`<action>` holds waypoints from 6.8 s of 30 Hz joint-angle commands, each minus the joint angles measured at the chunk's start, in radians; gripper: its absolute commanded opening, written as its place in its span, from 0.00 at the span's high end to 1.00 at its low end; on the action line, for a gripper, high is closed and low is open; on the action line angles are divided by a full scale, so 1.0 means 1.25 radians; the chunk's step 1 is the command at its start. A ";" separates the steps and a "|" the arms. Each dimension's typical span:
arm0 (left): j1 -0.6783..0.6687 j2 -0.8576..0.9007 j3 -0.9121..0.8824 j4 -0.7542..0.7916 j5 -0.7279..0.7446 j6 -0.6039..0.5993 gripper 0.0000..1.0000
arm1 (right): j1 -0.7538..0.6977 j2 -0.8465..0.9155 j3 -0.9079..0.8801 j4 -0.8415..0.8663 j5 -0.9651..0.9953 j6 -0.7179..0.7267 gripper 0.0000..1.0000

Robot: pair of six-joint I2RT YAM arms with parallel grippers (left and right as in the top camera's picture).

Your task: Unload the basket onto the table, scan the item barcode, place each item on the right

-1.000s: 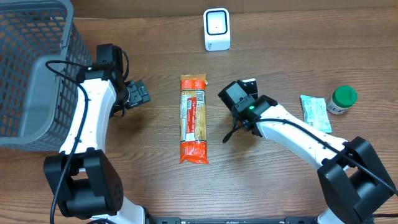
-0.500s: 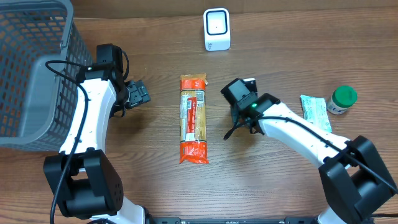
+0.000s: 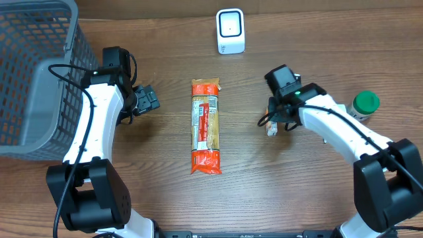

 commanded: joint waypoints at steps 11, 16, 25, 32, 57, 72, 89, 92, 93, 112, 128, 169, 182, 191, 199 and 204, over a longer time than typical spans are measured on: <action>-0.002 -0.002 0.006 0.001 -0.007 0.009 0.00 | 0.000 -0.013 -0.040 0.006 -0.187 -0.001 0.87; -0.002 -0.002 0.006 0.001 -0.007 0.009 0.00 | 0.000 -0.013 -0.040 0.006 -0.214 -0.039 0.87; -0.002 -0.002 0.006 0.001 -0.007 0.009 0.00 | -0.005 -0.013 -0.040 0.024 -0.232 -0.083 0.77; -0.002 -0.002 0.006 0.001 -0.007 0.009 0.00 | -0.005 -0.011 -0.040 0.031 -0.336 -0.166 0.62; -0.002 -0.002 0.006 0.001 -0.007 0.009 0.00 | -0.042 0.055 -0.040 0.081 -0.386 -0.167 0.70; -0.002 -0.002 0.006 0.001 -0.007 0.009 0.00 | -0.040 0.056 -0.041 0.085 -0.387 -0.166 0.70; -0.002 -0.002 0.006 0.001 -0.007 0.009 0.00 | -0.041 0.056 -0.081 0.144 -0.388 -0.164 0.73; -0.002 -0.002 0.006 0.001 -0.007 0.009 0.00 | -0.041 0.056 -0.084 0.154 -0.402 -0.163 0.74; -0.002 -0.002 0.006 0.001 -0.007 0.009 0.00 | -0.041 0.056 -0.084 0.154 -0.402 -0.163 0.74; -0.002 -0.002 0.006 0.001 -0.007 0.009 0.00 | -0.067 0.078 -0.092 0.154 -0.414 -0.163 0.85; -0.002 -0.002 0.006 0.001 -0.007 0.009 0.00 | -0.068 -0.117 0.015 0.068 -0.426 -0.213 0.96; -0.002 -0.002 0.006 0.001 -0.007 0.009 0.00 | -0.026 0.243 1.046 -0.349 0.124 -0.658 0.96; -0.002 -0.002 0.006 0.001 -0.007 0.009 0.00 | 0.060 0.443 1.043 -0.044 0.311 -0.779 0.96; -0.002 -0.002 0.006 0.001 -0.007 0.009 0.00 | 0.086 0.574 1.043 0.173 0.410 -0.787 0.96; -0.002 -0.002 0.006 0.001 -0.007 0.009 0.00 | 0.099 0.654 1.043 0.244 0.419 -0.794 0.96; -0.002 -0.002 0.006 0.001 -0.007 0.009 0.00 | 0.109 0.687 1.036 0.309 0.458 -0.799 0.96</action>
